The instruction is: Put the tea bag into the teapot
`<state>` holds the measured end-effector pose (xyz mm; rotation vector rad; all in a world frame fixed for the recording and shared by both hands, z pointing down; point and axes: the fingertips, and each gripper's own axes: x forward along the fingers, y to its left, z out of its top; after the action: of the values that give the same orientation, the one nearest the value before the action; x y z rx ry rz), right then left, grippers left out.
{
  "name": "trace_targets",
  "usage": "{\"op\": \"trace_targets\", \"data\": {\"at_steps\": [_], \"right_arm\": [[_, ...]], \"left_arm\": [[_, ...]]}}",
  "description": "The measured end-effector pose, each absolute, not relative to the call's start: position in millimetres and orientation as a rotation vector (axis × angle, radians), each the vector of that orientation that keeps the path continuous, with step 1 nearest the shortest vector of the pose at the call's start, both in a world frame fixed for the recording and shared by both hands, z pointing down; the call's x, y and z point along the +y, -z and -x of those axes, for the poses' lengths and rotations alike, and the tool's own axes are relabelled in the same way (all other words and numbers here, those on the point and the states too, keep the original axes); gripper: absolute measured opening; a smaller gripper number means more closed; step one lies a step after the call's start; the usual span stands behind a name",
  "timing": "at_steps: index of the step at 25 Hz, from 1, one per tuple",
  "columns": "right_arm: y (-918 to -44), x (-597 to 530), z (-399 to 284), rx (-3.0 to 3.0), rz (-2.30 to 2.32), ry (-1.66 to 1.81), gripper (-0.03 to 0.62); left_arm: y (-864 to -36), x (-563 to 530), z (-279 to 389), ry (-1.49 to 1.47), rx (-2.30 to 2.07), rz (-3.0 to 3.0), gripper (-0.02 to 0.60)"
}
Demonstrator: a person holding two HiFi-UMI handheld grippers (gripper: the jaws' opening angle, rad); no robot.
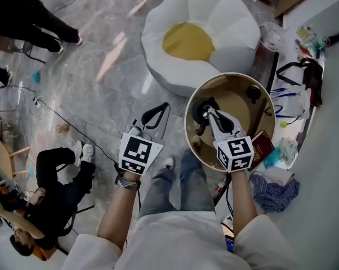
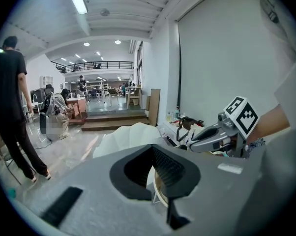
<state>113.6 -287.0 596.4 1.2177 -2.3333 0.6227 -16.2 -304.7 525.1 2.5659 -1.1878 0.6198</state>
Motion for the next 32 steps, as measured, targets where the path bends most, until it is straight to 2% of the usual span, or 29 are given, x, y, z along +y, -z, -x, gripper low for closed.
{"op": "trace_targets", "data": {"at_steps": [19,32], "right_arm": [[-722,-282,-120,-2.227,-1.01,-0.758,0.046],[-769,-283,-126,-2.113,-0.983,-0.777,0.048]], "left_arm": [[-591,-277,7,-0.687,-1.217,-2.432,-0.002],[-617,-266,-4,-0.668,-1.187,-2.403,-0.002]]}}
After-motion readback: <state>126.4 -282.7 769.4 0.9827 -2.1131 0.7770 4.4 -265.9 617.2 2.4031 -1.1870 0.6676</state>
